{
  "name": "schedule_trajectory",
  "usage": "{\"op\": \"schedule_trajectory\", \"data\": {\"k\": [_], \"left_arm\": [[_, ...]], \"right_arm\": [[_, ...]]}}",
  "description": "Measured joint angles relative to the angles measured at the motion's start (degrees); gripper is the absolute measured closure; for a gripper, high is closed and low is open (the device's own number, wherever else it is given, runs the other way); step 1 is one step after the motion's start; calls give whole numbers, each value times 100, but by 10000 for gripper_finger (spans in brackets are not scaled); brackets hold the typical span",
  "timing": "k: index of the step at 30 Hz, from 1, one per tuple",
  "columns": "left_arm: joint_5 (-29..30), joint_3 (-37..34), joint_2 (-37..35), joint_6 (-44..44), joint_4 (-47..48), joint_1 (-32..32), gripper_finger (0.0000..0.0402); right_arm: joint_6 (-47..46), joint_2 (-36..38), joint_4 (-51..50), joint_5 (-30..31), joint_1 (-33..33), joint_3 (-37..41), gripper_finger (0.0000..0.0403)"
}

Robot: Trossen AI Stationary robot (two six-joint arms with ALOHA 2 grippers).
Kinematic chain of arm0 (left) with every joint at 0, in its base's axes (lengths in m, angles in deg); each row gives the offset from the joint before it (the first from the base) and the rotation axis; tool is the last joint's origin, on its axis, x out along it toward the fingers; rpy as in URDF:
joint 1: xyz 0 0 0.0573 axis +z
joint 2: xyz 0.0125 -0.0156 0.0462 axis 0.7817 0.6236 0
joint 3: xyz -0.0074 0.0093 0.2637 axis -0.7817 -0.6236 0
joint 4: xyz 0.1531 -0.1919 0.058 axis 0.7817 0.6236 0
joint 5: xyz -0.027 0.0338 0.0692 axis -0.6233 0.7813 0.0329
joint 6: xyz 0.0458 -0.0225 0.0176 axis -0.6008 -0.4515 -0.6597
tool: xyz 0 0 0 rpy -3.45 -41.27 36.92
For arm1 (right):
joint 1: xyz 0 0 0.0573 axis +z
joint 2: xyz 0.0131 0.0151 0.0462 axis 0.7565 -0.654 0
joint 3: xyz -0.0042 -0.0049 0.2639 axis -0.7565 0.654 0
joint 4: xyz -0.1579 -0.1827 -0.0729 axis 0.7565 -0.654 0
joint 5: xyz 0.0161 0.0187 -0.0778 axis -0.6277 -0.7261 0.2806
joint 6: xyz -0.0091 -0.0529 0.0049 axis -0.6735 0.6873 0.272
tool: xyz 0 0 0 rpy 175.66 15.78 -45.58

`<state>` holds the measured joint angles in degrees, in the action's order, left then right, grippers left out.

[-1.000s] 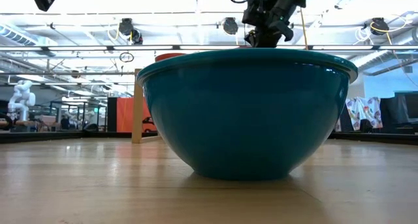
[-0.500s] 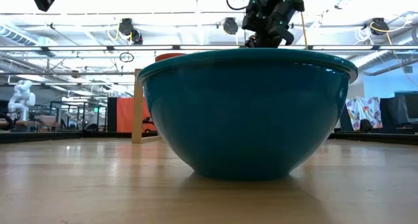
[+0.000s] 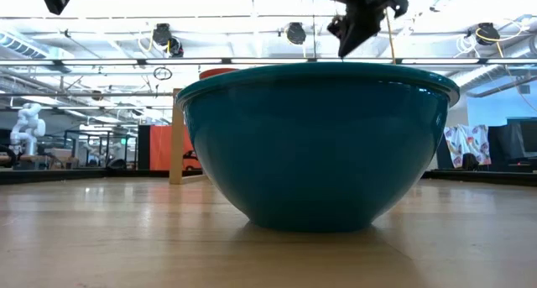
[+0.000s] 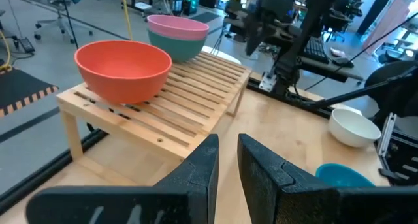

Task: Place and stack bowls onto a shelf
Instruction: Put the dark blue bowl on the shelf

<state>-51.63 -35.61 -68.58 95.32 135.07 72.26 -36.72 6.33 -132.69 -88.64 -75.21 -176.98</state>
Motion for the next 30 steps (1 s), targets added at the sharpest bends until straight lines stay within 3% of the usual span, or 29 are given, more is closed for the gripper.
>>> {"op": "schedule_trajectory", "data": {"k": [8,15,23,30], "left_arm": [[94,6,308,-134,22,0,339],[174,0,1686,-942,83,2,339],[44,-2,3154,-1781,-1491,69,339],[-456,-2,4102,-2042,-2711,627,339]], "right_arm": [[-265,544,458,15,226,0,403],[-457,804,752,28,255,0,403],[-551,945,734,45,255,0,403],[-549,1012,688,41,255,0,403]]}}
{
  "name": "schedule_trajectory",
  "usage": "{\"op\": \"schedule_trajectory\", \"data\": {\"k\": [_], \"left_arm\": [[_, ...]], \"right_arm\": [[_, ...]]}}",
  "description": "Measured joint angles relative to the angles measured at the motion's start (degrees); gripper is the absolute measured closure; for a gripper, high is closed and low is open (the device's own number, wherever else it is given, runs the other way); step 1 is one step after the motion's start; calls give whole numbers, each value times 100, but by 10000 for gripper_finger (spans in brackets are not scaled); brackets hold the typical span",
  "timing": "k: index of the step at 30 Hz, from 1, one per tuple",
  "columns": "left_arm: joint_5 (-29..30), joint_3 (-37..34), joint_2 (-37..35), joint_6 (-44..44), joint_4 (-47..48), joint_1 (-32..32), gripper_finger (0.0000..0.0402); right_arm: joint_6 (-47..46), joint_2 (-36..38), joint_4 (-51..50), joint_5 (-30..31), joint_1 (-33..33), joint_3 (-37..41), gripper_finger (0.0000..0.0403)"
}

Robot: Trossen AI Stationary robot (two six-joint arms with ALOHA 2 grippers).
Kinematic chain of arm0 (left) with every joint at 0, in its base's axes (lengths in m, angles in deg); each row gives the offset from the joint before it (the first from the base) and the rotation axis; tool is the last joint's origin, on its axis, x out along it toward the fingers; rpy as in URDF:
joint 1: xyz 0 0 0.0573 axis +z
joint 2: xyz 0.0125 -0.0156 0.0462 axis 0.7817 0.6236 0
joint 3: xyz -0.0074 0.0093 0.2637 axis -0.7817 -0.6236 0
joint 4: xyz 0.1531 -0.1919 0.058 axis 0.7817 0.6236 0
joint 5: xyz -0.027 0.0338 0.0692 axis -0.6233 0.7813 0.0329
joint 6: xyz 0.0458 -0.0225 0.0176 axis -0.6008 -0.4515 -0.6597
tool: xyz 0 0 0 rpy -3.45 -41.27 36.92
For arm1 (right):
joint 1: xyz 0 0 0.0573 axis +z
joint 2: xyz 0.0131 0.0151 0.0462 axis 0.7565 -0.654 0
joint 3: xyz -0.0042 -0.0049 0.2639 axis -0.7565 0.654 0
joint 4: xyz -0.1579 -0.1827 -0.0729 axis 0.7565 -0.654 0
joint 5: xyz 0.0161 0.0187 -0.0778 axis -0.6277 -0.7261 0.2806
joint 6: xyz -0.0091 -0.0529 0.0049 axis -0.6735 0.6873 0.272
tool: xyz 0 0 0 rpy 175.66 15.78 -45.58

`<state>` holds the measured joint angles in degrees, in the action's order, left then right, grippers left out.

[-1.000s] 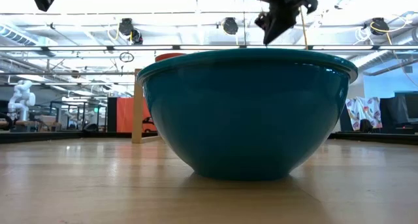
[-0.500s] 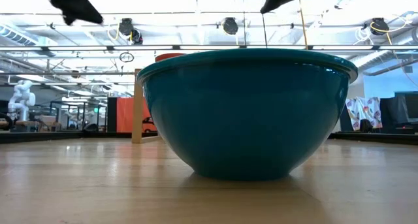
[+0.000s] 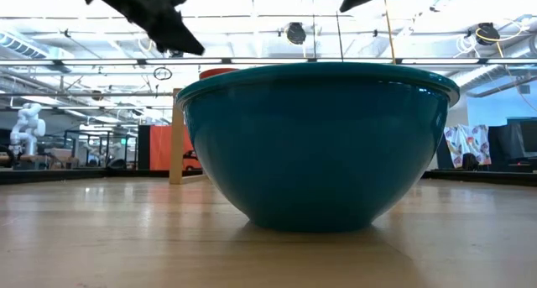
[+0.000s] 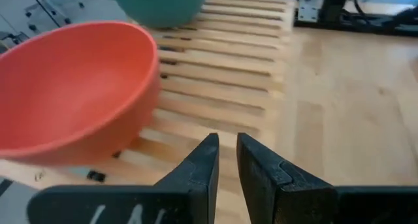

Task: Place and stack bowls onto a shelf
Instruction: Put the dark blue bowl on the shelf

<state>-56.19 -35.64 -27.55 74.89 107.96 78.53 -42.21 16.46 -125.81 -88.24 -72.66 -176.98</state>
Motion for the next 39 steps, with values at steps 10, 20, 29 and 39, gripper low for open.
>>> {"op": "schedule_trajectory", "data": {"k": [10,20,29,39], "left_arm": [[-482,0,913,-134,-645,627,339],[-753,0,1129,-158,-941,873,339],[-770,0,1131,-262,-950,1051,339],[-878,0,1139,-370,-1081,1193,339]], "right_arm": [[98,71,-7,-8,0,0,403],[170,80,-103,-11,0,0,403],[170,78,-105,-11,0,0,403],[170,78,-103,-11,0,0,403]]}}
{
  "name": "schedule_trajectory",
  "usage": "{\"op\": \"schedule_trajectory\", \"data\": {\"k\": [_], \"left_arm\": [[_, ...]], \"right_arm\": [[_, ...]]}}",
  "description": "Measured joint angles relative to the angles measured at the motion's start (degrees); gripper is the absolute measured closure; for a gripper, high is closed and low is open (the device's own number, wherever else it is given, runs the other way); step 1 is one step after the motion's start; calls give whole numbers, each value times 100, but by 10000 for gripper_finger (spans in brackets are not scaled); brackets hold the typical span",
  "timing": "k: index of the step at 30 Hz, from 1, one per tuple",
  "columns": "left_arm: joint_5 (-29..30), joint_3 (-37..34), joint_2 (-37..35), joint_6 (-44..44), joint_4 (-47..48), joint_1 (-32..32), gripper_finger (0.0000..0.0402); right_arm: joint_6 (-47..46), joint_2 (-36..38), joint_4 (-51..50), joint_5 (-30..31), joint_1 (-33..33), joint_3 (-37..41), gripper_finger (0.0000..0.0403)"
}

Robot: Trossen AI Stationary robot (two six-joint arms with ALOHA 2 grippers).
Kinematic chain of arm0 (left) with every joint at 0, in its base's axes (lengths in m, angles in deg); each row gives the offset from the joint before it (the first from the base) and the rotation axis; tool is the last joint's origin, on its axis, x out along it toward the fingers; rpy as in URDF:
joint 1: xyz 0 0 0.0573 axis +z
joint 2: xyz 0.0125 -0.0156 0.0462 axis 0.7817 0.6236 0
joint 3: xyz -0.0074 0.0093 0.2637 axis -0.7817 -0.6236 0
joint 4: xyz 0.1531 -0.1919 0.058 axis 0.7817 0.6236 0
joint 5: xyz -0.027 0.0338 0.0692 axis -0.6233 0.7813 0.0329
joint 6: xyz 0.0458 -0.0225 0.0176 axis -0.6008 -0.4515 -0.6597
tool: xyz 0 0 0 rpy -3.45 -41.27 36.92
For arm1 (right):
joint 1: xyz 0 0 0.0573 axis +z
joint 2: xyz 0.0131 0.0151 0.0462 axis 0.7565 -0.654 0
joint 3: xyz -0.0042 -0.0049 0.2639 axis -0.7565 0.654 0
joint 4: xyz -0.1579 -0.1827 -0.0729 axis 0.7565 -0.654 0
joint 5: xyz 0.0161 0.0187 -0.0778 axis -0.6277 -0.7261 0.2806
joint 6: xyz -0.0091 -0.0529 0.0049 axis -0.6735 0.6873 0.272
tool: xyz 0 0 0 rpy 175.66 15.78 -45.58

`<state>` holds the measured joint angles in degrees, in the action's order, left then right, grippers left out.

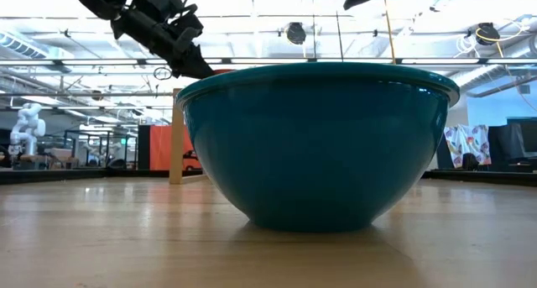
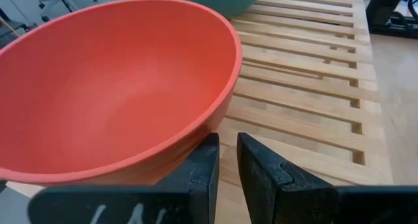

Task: Place and stack bowls onto a shelf
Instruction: Put the dark blue bowl on the shelf

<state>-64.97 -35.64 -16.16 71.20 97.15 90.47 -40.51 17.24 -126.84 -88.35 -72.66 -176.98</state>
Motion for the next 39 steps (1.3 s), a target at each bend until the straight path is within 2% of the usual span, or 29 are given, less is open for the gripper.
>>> {"op": "schedule_trajectory", "data": {"k": [7,12,16,20,24,32,39], "left_arm": [[-62,0,255,7,-198,74,339],[-329,0,474,223,-391,55,339],[-184,0,353,241,-340,-125,339],[-8,10,-113,272,-393,-227,339],[82,1,-773,330,104,-363,339],[1059,5,-2362,419,2155,-1088,339],[1184,4,-3013,1175,3187,-1854,339]], "right_arm": [[0,0,-1,-1,0,0,403],[-16,0,-2,-2,0,0,403],[-34,0,-33,-2,0,0,403],[-44,0,-72,-4,0,0,403],[-44,0,-74,-3,0,0,403],[-17,0,-250,24,-1,0,403],[-437,0,-221,956,-5,0,402]]}}
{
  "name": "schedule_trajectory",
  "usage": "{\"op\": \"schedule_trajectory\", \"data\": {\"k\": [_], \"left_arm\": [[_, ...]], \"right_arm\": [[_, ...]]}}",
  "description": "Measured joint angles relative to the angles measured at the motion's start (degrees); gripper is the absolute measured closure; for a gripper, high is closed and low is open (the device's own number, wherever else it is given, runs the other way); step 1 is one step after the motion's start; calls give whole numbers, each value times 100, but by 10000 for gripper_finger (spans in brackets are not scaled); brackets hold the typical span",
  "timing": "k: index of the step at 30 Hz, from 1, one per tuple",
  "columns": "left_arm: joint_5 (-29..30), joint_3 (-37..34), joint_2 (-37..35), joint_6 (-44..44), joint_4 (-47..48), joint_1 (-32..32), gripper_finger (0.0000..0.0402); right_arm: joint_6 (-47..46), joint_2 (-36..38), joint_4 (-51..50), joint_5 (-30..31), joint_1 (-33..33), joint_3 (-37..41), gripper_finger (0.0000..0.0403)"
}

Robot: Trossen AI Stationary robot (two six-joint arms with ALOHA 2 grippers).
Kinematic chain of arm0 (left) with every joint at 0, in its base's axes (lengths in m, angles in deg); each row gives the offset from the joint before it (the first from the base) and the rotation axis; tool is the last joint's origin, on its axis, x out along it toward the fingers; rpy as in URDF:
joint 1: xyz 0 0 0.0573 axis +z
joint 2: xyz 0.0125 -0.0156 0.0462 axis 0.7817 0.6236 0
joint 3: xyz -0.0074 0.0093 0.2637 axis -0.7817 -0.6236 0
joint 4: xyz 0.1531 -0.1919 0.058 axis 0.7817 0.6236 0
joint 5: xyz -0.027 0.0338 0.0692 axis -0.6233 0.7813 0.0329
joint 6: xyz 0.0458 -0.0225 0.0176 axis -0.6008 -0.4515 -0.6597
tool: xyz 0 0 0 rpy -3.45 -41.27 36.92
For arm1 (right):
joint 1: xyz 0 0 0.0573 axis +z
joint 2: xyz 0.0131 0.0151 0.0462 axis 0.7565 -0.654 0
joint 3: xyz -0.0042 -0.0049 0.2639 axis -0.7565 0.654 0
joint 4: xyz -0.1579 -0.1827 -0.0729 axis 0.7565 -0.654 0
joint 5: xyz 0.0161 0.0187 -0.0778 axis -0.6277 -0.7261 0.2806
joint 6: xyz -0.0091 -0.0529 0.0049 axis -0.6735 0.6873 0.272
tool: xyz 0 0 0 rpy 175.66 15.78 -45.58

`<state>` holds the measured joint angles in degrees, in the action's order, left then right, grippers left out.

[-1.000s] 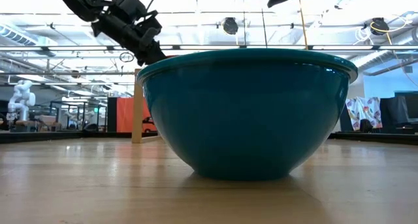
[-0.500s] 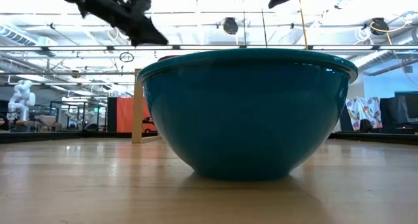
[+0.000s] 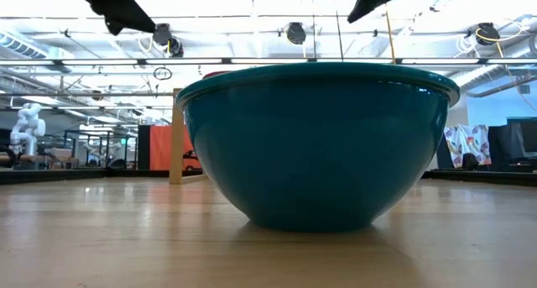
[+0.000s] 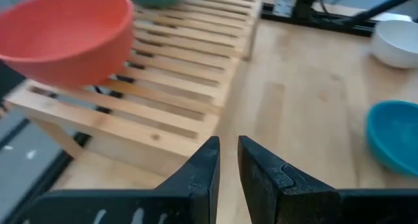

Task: Place and stack bowls onto a shelf
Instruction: Put the dark blue bowl on the shelf

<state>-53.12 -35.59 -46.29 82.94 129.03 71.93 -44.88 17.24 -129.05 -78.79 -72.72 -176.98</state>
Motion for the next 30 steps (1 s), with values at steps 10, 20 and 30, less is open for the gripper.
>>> {"op": "schedule_trajectory", "data": {"k": [10,20,30], "left_arm": [[155,-2,-77,136,307,-352,339],[203,-2,-77,6,683,-419,339],[326,-4,-77,-396,1081,-417,339]], "right_arm": [[-493,0,237,67,6,0,349],[-973,0,235,-399,779,0,305],[-2967,-94,160,-392,2291,-4,305]]}}
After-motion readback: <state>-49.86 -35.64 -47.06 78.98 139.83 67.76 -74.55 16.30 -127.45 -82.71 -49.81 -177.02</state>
